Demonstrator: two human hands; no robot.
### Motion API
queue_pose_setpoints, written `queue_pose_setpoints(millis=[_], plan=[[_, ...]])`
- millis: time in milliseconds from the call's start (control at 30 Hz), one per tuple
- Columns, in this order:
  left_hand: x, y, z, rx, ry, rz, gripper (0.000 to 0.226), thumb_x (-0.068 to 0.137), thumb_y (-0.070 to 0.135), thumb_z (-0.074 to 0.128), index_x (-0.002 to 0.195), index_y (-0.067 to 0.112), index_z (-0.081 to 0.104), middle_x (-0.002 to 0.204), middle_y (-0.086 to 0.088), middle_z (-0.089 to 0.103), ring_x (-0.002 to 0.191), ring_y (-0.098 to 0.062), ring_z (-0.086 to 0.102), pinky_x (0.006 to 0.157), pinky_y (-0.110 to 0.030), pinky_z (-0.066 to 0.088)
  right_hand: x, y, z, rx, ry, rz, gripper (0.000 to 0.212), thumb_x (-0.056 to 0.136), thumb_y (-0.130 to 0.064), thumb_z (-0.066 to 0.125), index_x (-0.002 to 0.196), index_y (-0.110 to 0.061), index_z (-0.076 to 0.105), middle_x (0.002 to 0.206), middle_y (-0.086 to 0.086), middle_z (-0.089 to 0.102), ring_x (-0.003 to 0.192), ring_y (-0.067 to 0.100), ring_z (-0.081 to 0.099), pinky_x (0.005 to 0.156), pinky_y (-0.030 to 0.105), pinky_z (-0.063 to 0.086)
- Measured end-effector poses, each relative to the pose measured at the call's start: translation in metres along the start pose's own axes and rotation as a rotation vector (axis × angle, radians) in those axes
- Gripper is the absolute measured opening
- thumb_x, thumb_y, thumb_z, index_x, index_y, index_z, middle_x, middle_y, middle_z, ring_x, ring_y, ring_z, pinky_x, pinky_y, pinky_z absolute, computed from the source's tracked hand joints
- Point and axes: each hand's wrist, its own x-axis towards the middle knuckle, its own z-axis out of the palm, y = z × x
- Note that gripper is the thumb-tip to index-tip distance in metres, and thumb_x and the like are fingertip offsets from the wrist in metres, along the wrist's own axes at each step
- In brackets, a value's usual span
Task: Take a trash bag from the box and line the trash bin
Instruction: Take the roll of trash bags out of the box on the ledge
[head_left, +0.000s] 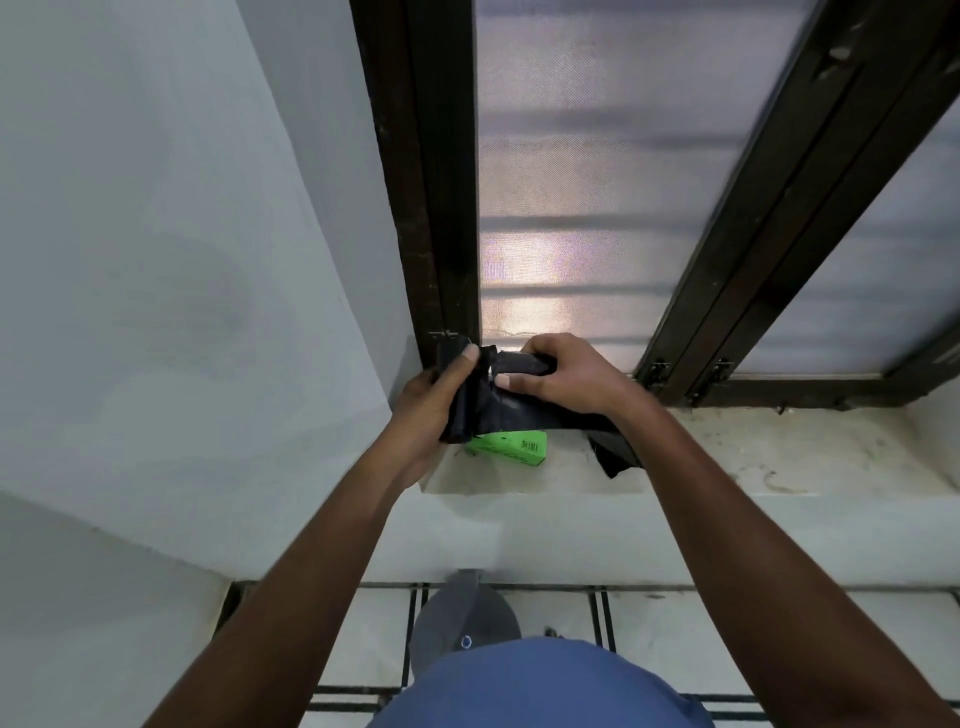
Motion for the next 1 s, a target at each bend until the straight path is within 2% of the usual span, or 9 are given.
queue_pose_setpoints(millis=[133, 267, 400, 467, 567, 667, 800, 900, 1000], plan=[[-0.001, -0.003, -0.002, 0.049, 0.005, 0.019, 0.05, 0.098, 0.051, 0.077, 0.14, 0.023, 0.072, 0.127, -0.002, 0.082, 0.119, -0.023, 0.078, 0.106, -0.049, 0.061, -0.001, 0.001, 0.0, 0.018, -0.028, -0.012, 0.058, 0.078, -0.074, 0.084, 0.092, -0.018, 0.076, 0.088, 0.006, 0.08, 0.082, 0.026, 0.078, 0.071, 0.037, 0.056], [-0.004, -0.003, -0.001, 0.034, 0.002, 0.034, 0.044, 0.102, 0.044, 0.075, 0.138, 0.02, 0.073, 0.126, -0.004, 0.082, 0.118, -0.024, 0.078, 0.104, -0.045, 0.061, 0.002, 0.004, 0.004, 0.024, -0.03, -0.025, 0.063, 0.085, -0.07, 0.081, 0.085, -0.008, 0.074, 0.072, 0.011, 0.07, 0.061, 0.016, 0.061, 0.064, 0.035, 0.045], [-0.005, -0.004, 0.0, 0.037, 0.014, 0.043, 0.043, 0.101, 0.045, 0.075, 0.135, 0.02, 0.074, 0.125, -0.007, 0.082, 0.118, -0.028, 0.078, 0.101, -0.049, 0.062, 0.0, 0.006, 0.014, 0.118, -0.02, -0.016, 0.059, 0.082, -0.071, 0.077, 0.087, -0.012, 0.08, 0.086, 0.019, 0.078, 0.068, 0.016, 0.065, 0.07, 0.036, 0.05], [-0.005, -0.005, 0.001, 0.044, 0.02, 0.056, 0.041, 0.102, 0.044, 0.073, 0.134, 0.019, 0.075, 0.124, -0.008, 0.082, 0.117, -0.027, 0.078, 0.098, -0.045, 0.063, 0.0, 0.007, 0.019, 0.119, 0.008, -0.016, 0.058, 0.082, -0.07, 0.077, 0.088, -0.013, 0.082, 0.088, 0.019, 0.078, 0.07, 0.02, 0.069, 0.071, 0.043, 0.058], [-0.006, -0.008, 0.002, 0.037, 0.033, 0.069, 0.039, 0.104, 0.041, 0.072, 0.131, 0.014, 0.076, 0.12, -0.008, 0.083, 0.111, -0.026, 0.08, 0.092, -0.039, 0.063, -0.001, 0.006, 0.022, 0.061, 0.046, 0.001, 0.048, 0.084, -0.067, 0.077, 0.087, -0.02, 0.084, 0.08, 0.009, 0.08, 0.078, 0.032, 0.079, 0.077, 0.053, 0.065], [-0.006, -0.01, 0.004, -0.005, 0.057, 0.074, 0.042, 0.103, 0.04, 0.074, 0.128, 0.006, 0.075, 0.115, -0.014, 0.082, 0.103, -0.026, 0.079, 0.089, -0.037, 0.062, -0.001, 0.008, 0.025, -0.095, 0.131, -0.003, 0.033, 0.093, -0.059, 0.078, 0.088, -0.027, 0.086, 0.076, -0.003, 0.079, 0.076, 0.022, 0.076, 0.074, 0.045, 0.062], [-0.006, -0.013, 0.008, -0.001, 0.052, 0.09, 0.046, 0.103, 0.042, 0.074, 0.131, 0.005, 0.074, 0.124, -0.02, 0.079, 0.106, -0.027, 0.079, 0.089, -0.037, 0.061, -0.004, 0.008, 0.028, -0.22, 0.185, 0.015, 0.029, 0.096, -0.061, 0.075, 0.095, -0.033, 0.085, 0.081, -0.012, 0.078, 0.08, 0.014, 0.073, 0.068, 0.033, 0.054], [-0.005, -0.012, 0.008, -0.063, 0.047, 0.067, 0.047, 0.104, 0.038, 0.072, 0.132, -0.001, 0.071, 0.122, -0.022, 0.079, 0.103, -0.028, 0.078, 0.089, -0.037, 0.063, -0.005, 0.004, 0.029, -0.256, 0.192, 0.028, 0.028, 0.098, -0.059, 0.073, 0.098, -0.033, 0.084, 0.083, -0.011, 0.078, 0.082, 0.017, 0.073, 0.067, 0.032, 0.052], [-0.003, -0.009, 0.004, -0.132, 0.035, 0.047, 0.044, 0.105, 0.034, 0.071, 0.128, -0.004, 0.071, 0.119, -0.022, 0.079, 0.102, -0.029, 0.079, 0.095, -0.041, 0.064, -0.006, 0.003, 0.027, -0.17, 0.114, 0.034, 0.026, 0.098, -0.057, 0.072, 0.092, -0.032, 0.081, 0.083, -0.009, 0.077, 0.083, 0.019, 0.074, 0.075, 0.04, 0.06]])
